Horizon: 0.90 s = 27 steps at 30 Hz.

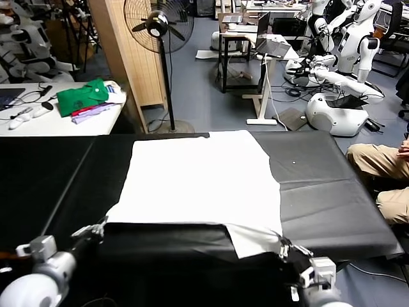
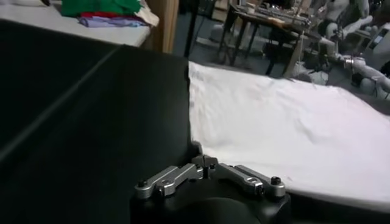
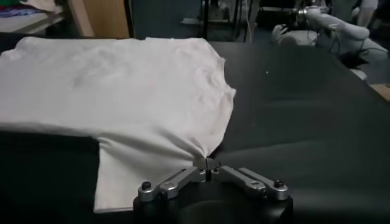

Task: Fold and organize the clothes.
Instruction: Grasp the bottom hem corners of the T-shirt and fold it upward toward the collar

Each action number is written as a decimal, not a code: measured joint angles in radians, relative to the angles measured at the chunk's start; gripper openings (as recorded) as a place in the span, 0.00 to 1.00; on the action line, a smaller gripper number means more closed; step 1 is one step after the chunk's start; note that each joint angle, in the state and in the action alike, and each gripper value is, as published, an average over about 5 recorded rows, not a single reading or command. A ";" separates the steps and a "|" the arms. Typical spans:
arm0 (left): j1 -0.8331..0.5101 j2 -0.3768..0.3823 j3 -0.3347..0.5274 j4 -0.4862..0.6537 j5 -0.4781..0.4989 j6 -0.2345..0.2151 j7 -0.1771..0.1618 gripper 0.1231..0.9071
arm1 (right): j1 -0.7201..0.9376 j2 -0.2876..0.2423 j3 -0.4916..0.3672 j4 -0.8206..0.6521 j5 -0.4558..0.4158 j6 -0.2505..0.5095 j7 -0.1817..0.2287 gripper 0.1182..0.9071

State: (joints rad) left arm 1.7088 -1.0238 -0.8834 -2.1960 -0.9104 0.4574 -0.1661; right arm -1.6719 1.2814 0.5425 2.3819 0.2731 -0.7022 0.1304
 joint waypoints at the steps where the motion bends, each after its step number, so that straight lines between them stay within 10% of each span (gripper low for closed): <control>1: -0.006 -0.005 -0.002 0.002 0.014 -0.010 0.003 0.00 | 0.022 -0.008 -0.003 -0.021 0.005 0.022 -0.005 0.00; 27: -0.417 -0.014 0.242 0.345 0.312 -0.064 0.038 0.00 | 0.515 -0.131 -0.193 -0.530 -0.022 0.262 -0.118 0.02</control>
State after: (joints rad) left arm 1.2923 -1.0377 -0.6418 -1.8510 -0.5986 0.3934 -0.1279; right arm -1.1571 1.1500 0.3490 1.8517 0.2511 -0.4401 0.0125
